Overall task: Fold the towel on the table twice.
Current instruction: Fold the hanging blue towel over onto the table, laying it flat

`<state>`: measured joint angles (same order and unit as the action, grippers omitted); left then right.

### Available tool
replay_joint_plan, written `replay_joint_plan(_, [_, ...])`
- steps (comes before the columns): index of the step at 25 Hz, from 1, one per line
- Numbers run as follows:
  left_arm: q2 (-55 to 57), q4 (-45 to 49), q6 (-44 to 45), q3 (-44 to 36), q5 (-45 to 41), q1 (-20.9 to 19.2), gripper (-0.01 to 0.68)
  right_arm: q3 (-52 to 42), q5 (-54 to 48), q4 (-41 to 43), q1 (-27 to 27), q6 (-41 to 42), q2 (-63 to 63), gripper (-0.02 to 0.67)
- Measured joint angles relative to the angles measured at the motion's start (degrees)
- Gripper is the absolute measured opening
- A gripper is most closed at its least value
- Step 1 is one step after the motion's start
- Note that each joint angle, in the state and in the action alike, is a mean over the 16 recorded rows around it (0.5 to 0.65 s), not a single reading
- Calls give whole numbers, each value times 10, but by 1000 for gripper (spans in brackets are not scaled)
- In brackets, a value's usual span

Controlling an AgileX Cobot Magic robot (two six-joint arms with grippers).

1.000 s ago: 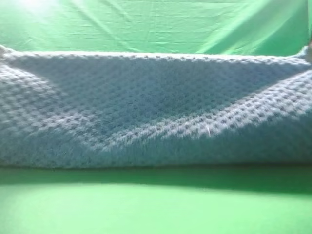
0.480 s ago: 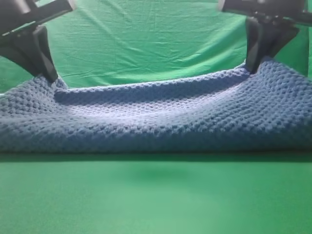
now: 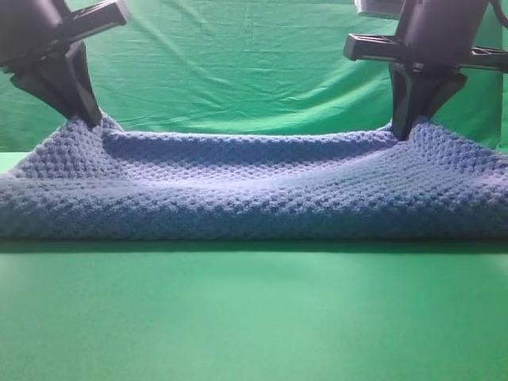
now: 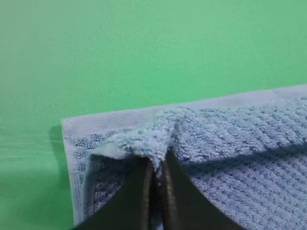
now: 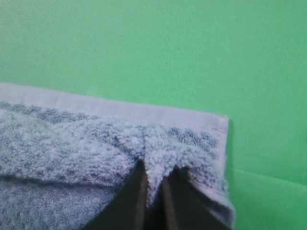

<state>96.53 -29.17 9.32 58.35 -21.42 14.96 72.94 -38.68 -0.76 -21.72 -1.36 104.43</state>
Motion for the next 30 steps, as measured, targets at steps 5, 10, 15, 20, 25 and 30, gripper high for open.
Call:
replay_joint_plan(5, [11, 7, 5, 1, 15, 0, 7, 2, 21, 6, 1, -1, 5, 26])
replay_joint_plan(10, [19, 21, 9, 1, 24, 0, 109, 2, 36, 12, 1, -1, 5, 161])
replay_joint_plan(15, [12, 37, 11, 1, 24, 0, 305, 4, 35, 21, 1, -2, -3, 358])
replay_joint_plan(20, [-27, 52, 12, 1, 15, 0, 465, 20, 4, 28, 1, -3, -29, 472])
replay_joint_plan(25, [-100, 57, 13, 1, -5, 0, 450, 47, -58, 34, 1, -4, -77, 398])
replay_joint_plan(30, [-200, 58, 14, 1, -29, 0, 265, 77, -125, 32, 1, -5, -145, 200])
